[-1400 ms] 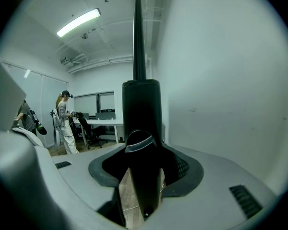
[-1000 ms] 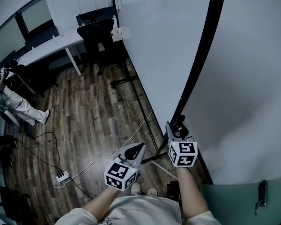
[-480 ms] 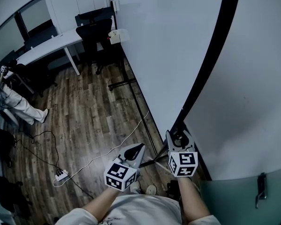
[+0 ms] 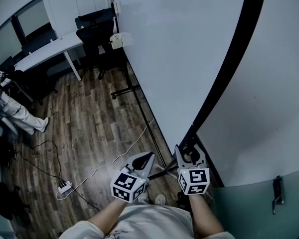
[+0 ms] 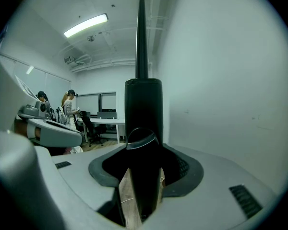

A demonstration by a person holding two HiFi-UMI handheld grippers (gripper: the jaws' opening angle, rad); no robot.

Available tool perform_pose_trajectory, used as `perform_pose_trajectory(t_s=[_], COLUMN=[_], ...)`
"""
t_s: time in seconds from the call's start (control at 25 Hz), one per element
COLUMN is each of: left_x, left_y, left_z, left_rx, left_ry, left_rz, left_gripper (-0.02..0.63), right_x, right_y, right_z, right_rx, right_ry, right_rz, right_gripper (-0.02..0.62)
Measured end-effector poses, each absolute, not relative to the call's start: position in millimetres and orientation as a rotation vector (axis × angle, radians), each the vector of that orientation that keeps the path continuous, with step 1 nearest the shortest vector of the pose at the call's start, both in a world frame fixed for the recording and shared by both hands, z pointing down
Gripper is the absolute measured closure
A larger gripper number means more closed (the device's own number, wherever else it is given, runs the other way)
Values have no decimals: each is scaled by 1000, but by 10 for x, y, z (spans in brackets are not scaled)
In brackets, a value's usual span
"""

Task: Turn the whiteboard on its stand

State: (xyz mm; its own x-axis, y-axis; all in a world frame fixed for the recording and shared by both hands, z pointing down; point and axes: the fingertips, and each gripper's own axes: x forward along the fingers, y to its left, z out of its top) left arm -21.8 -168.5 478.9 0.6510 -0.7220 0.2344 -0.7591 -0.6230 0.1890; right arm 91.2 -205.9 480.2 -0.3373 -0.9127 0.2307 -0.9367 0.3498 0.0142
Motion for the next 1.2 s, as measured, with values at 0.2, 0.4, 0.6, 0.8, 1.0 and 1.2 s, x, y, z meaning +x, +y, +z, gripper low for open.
perform_pose_trajectory(t_s=[0.2, 0.4, 0.6, 0.8, 1.0, 1.2], left_x=[-152, -147, -140, -140, -164, -170], left_y=[-1674, -1657, -1655, -1632, -1603, -1610], left_z=[4742, 4739, 4735, 4740, 4744, 4714], left_rx=[2608, 2614, 2612, 2621, 2624, 2627], left_ry=[-1171, -1165, -1170, -1170, -1172, -1162], left_rz=[199, 196, 192, 190, 194, 199], left_gripper=[595, 595, 595, 595, 595, 595], right_x=[927, 919, 941, 954, 973, 994], right_y=[-2029, -2008, -2015, -1999, -1900, -1784], right_z=[4756, 4761, 4779, 4847, 4857, 4839], right_rx=[1674, 1674, 1679, 1699, 1694, 1708], right_ry=[-2407, -2404, -2412, -2389, -2413, -2407], right_rz=[175, 172, 211, 217, 260, 297], right_gripper=[408, 408, 408, 408, 408, 408])
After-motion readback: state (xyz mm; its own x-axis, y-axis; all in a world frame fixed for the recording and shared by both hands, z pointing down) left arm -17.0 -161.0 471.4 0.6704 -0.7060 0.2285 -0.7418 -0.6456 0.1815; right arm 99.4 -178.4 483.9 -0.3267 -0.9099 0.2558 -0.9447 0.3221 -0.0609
